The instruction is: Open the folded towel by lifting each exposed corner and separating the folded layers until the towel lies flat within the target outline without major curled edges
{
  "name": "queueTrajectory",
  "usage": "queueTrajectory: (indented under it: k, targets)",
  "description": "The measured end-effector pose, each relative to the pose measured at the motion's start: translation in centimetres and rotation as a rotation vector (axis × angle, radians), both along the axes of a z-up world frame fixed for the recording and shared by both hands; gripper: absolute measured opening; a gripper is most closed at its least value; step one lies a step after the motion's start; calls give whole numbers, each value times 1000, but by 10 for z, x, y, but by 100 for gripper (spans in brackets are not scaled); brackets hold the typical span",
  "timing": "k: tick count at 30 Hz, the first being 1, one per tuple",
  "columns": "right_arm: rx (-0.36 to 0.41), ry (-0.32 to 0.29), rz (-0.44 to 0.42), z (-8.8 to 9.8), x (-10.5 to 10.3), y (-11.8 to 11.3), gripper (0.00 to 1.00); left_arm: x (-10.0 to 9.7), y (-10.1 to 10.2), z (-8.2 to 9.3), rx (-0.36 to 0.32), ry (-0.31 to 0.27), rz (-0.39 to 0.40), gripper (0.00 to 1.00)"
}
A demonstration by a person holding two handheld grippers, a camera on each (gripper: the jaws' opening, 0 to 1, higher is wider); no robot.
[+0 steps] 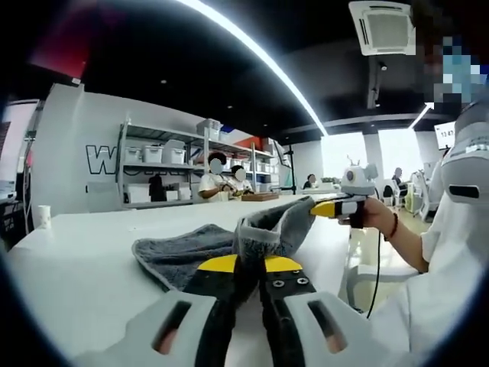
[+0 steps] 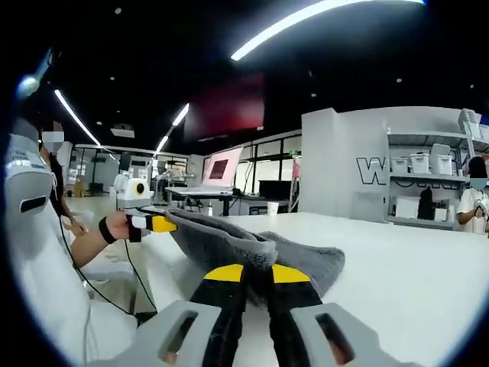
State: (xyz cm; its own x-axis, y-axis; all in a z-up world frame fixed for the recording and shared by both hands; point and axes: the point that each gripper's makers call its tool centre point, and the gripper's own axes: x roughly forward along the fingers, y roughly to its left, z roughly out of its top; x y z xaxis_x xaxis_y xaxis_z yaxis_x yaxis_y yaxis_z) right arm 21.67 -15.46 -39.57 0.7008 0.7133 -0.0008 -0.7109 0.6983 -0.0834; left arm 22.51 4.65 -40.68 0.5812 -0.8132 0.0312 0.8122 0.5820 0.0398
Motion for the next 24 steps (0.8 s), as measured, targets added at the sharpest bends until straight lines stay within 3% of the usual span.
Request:
queueTrajectory:
  k: [5, 15, 24]
  targets:
    - [-3, -2, 22, 1, -5, 0, 6, -7, -1, -2, 20, 9, -24, 12]
    - [-83, -25, 6, 3, -11, -2, 7, -17, -3, 1, 56, -5, -48, 15]
    - [-93, -45, 4, 12, -18, -4, 8, -23, 0, 3, 65, -8, -49, 17]
